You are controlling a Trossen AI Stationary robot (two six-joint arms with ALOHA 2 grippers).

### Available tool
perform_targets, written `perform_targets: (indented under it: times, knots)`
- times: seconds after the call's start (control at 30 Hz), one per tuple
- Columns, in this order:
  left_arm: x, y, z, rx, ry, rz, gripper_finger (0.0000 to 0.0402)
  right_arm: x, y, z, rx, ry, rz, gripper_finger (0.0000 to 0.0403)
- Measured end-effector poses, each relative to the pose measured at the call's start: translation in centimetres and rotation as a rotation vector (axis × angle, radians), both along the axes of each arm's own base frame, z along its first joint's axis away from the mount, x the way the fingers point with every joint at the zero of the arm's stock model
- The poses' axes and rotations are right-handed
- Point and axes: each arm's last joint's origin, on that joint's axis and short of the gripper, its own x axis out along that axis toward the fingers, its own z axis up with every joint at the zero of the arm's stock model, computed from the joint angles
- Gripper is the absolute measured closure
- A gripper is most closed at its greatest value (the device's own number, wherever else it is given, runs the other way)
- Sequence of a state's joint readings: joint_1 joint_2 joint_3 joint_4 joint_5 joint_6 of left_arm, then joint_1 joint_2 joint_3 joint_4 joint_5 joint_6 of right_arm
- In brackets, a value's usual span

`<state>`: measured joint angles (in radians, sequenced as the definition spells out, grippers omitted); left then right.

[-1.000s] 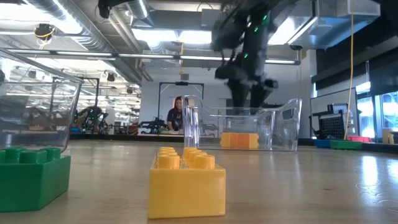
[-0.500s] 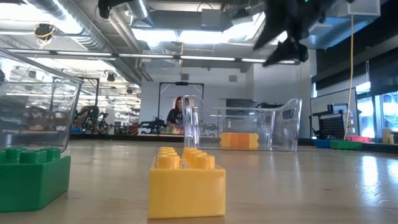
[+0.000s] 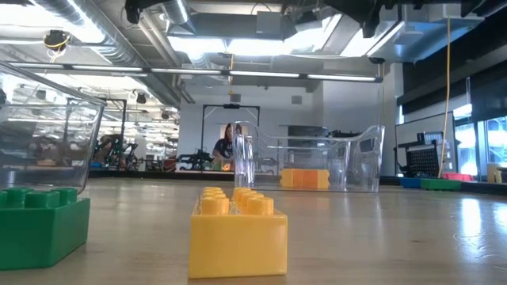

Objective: Sort & place blocks by color
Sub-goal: Put the yellow game piece into the center transparent bin

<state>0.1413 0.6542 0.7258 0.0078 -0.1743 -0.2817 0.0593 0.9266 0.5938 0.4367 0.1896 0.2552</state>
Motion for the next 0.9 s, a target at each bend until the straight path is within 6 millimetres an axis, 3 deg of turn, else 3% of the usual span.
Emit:
perform_targets:
  times: [0.3, 0.5, 0.7, 0.9]
  knots:
    - [0.0, 0.0, 0.0, -0.003, -0.001, -0.006, 0.0206, 0.0, 0.0, -0.1, -0.002, 0.004, -0.001, 0.0130]
    - [0.7, -0.5, -0.2, 0.002, 0.018, -0.158, 0.0206, 0.1, 0.0, -0.1, 0.010, 0.002, 0.000, 0.0130]
    - [4.4, -1.9, -0.7, -0.029, 0.157, -0.303, 0.0206, 0.1, 0.0, -0.1, 0.086, -0.007, 0.007, 0.0130]
    - [9.7, -6.1, -0.7, 0.054, 0.487, -0.553, 0.0205, 0.0, 0.0, 0.1, 0.158, -0.027, 0.015, 0.0130]
